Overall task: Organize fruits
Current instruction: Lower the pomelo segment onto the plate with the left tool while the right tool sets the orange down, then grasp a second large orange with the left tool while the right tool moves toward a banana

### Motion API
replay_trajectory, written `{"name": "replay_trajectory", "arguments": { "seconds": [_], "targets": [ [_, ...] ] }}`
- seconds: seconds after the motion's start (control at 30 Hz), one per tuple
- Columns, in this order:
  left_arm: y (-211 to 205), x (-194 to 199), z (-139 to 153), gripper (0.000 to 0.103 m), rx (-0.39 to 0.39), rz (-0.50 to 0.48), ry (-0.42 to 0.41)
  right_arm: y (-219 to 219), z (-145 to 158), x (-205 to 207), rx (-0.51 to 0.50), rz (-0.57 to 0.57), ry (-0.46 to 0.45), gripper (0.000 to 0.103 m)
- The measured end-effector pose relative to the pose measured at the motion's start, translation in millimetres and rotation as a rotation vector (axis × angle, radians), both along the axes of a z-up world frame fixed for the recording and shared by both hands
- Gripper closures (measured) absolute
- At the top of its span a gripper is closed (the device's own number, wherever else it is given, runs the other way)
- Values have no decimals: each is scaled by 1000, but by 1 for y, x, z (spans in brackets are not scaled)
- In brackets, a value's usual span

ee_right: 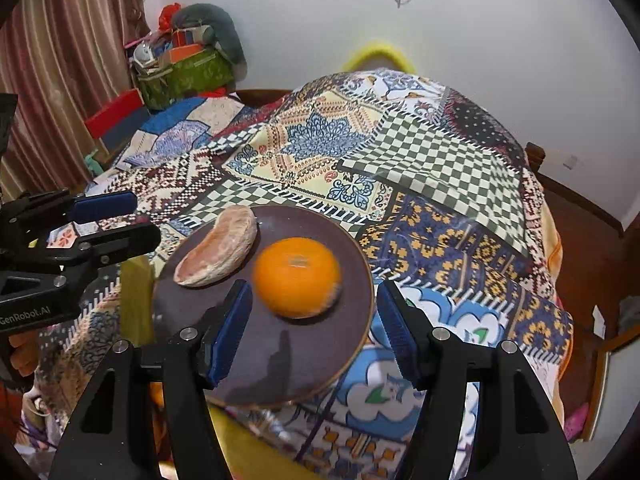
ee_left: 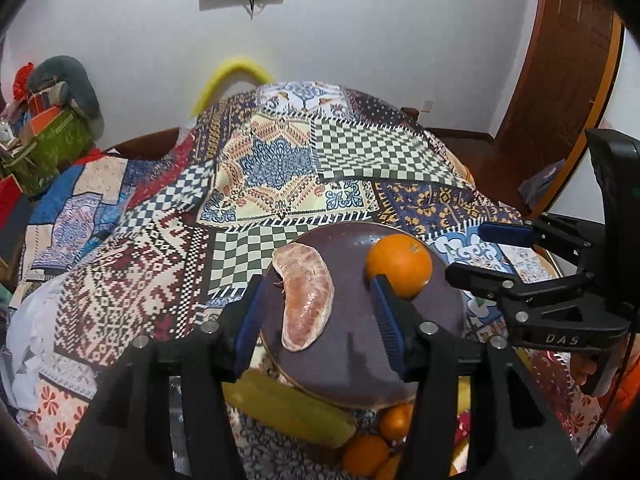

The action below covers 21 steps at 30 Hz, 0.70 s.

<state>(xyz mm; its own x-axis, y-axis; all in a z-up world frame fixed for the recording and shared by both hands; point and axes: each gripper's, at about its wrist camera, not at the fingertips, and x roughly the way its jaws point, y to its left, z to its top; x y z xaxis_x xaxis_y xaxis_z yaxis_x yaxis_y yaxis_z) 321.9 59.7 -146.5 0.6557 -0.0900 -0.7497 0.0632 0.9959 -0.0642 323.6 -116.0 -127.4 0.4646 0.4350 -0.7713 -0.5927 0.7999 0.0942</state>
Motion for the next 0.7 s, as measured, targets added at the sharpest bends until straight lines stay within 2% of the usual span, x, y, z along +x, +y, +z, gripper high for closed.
{"name": "replay_trajectory", "arguments": {
  "seconds": [0.2,0.33,0.57,0.7],
  "targets": [
    [-8,-33,23,49,10,-10,-44,-14,20,-26,12,-15,-50,41],
    [-16,-54,31,46,13,-16,-60,-24,28,-45,30,-23,-70,36],
    [-28,-84,33,46,-6,-32,-57,-43,33,-78,85,-48,-64,35],
    [-38,-100,29,43,-5,-41,-51,-50,31,-93,82,-63,-69,35]
  ]
}}
